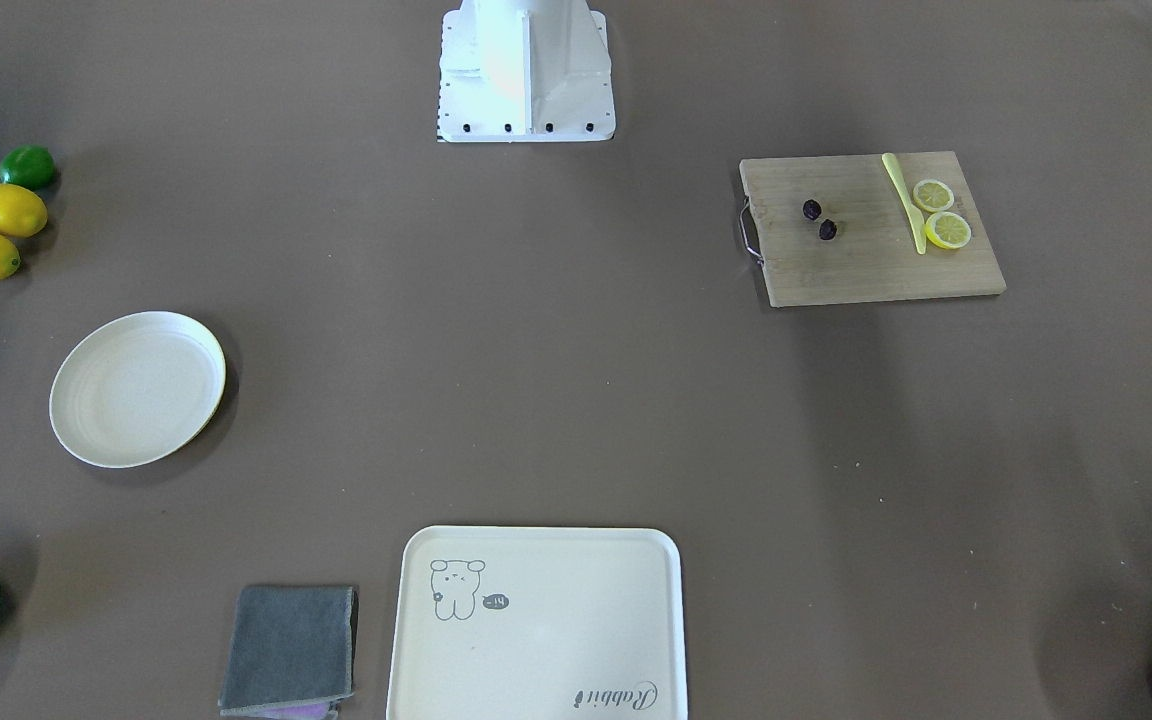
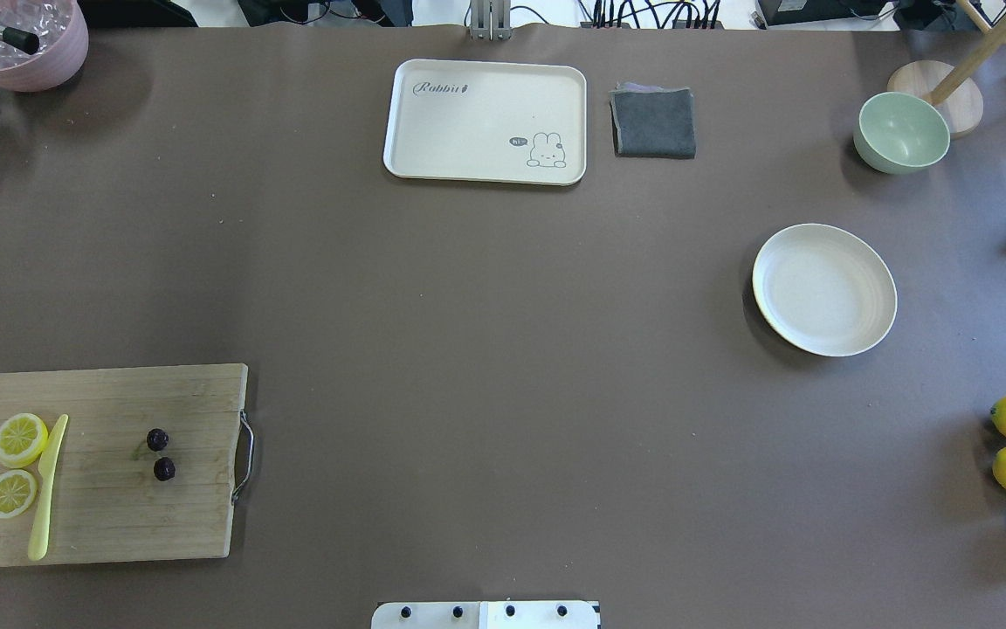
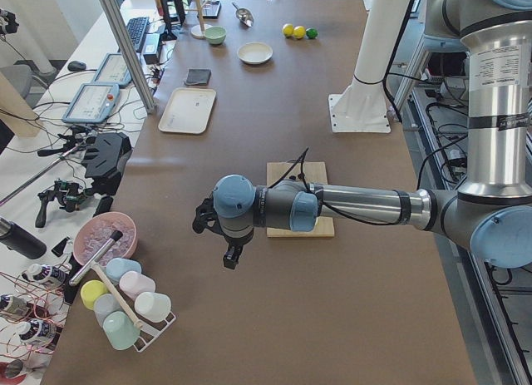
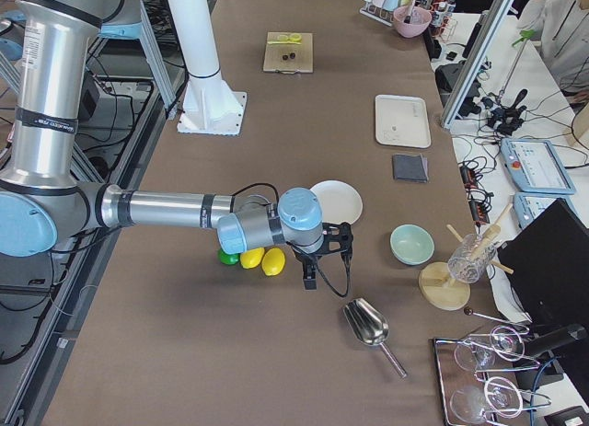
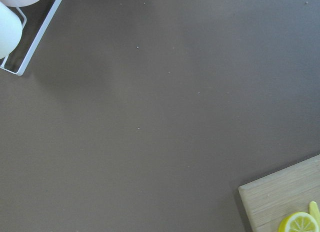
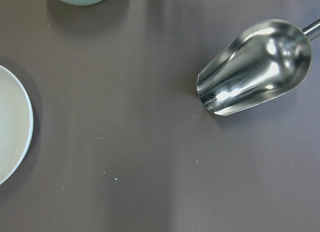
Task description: Place red cherry on plate
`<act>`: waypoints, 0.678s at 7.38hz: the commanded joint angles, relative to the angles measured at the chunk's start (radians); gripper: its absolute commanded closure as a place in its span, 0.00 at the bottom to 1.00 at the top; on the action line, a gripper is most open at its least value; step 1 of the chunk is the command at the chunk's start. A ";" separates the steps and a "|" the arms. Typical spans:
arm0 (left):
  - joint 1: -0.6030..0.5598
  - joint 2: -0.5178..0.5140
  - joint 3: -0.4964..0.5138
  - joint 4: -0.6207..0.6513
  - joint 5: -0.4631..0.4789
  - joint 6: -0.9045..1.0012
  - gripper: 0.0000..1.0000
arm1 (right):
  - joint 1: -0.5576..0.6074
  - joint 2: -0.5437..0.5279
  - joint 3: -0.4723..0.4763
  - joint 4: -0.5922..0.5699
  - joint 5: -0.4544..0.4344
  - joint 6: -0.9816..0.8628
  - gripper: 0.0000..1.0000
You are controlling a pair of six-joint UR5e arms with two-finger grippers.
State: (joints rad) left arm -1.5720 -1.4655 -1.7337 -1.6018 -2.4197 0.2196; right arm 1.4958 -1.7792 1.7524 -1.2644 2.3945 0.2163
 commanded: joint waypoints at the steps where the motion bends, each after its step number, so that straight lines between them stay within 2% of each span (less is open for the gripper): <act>1: -0.002 0.010 -0.015 0.002 0.010 -0.009 0.02 | 0.000 0.003 0.002 0.000 0.000 0.000 0.00; 3: -0.002 0.010 -0.027 0.022 0.011 -0.042 0.02 | -0.002 0.003 0.001 0.000 0.006 0.000 0.00; 5: -0.005 0.008 -0.030 0.017 -0.027 -0.048 0.02 | -0.002 0.001 -0.001 0.000 0.008 0.000 0.00</act>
State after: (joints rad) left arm -1.5748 -1.4557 -1.7552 -1.5820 -2.4218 0.1737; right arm 1.4944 -1.7774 1.7532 -1.2640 2.4014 0.2163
